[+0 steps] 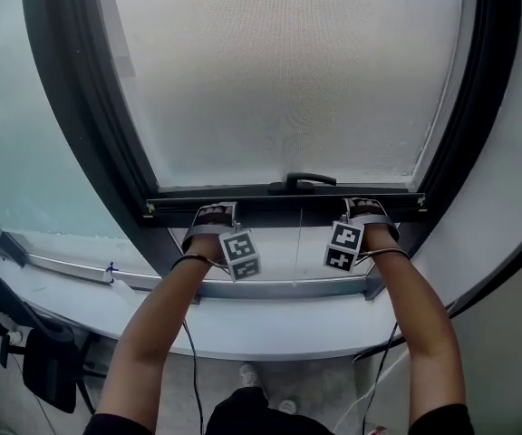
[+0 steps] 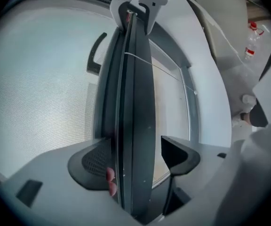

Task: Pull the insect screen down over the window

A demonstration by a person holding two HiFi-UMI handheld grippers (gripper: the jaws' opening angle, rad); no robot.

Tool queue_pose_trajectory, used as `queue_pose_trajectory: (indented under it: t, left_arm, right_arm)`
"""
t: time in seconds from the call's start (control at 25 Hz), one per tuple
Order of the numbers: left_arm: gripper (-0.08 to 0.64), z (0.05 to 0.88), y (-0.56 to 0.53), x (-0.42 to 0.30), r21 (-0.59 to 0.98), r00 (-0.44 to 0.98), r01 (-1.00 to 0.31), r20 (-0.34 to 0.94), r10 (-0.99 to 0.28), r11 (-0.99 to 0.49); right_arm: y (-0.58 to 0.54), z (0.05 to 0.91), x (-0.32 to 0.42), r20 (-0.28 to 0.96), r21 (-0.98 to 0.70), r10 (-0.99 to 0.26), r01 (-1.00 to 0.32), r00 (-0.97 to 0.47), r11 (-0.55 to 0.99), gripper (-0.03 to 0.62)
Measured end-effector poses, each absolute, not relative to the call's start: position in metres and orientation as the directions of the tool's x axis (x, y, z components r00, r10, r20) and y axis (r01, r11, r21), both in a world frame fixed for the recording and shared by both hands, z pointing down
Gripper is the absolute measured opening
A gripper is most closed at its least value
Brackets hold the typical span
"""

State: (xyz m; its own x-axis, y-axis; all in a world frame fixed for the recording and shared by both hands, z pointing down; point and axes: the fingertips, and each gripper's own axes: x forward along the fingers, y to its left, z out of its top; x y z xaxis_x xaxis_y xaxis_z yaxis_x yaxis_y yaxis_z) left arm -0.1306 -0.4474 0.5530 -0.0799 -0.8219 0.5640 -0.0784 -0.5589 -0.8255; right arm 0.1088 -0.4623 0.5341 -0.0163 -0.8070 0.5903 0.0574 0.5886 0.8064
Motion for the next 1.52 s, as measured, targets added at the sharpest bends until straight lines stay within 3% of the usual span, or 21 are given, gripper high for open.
queue_pose_trajectory:
  t: [0.2, 0.44, 0.6, 0.68, 0.76, 0.96, 1.24, 1.52]
  left_arm:
    - [0.339, 0.517, -0.429, -0.118, -0.860, 0.058, -0.164, 0.480, -0.875, -0.483]
    - [0.329, 0.456, -0.405, -0.096, -0.789, 0.227, -0.440, 0.364, -0.903, -0.429]
    - [0.300, 0.421, -0.386, -0.088, -0.646, 0.314, -0.632, 0.291, -0.904, -0.428]
    - [0.280, 0.412, -0.374, -0.084, -0.525, 0.367, -0.717, 0.276, -0.889, -0.459]
    - [0.251, 0.405, -0.363, -0.081, -0.437, 0.393, -0.772, 0.242, -0.887, -0.462]
    - [0.114, 0.385, -0.339, -0.079, -0.374, 0.361, -0.845, 0.130, -0.924, -0.382]
    - [0.003, 0.371, -0.291, -0.083, -0.281, 0.283, -0.919, 0.018, -0.959, -0.277]
    - [0.003, 0.386, -0.246, -0.108, -0.084, 0.229, -0.970, -0.021, -0.973, -0.226]
  right_arm:
    - [-0.447, 0.489, 0.103, 0.467, 0.873, -0.871, -0.074, -0.153, 0.481, 0.245]
    - [-0.413, 0.409, 0.089, 0.293, 0.879, -0.908, -0.289, -0.299, 0.378, 0.244]
    - [-0.386, 0.366, 0.077, 0.188, 0.840, -0.915, -0.423, -0.357, 0.338, 0.243]
    - [-0.373, 0.354, 0.073, 0.149, 0.772, -0.909, -0.529, -0.390, 0.353, 0.202]
    - [-0.360, 0.349, 0.068, 0.122, 0.700, -0.900, -0.606, -0.419, 0.378, 0.202]
    - [-0.328, 0.352, 0.056, 0.093, 0.646, -0.887, -0.651, -0.453, 0.399, 0.157]
    - [-0.284, 0.348, 0.064, -0.009, 0.429, -0.898, -0.813, -0.441, 0.394, 0.013]
    - [-0.242, 0.370, 0.066, -0.027, 0.211, -0.911, -0.894, -0.411, 0.396, 0.006]
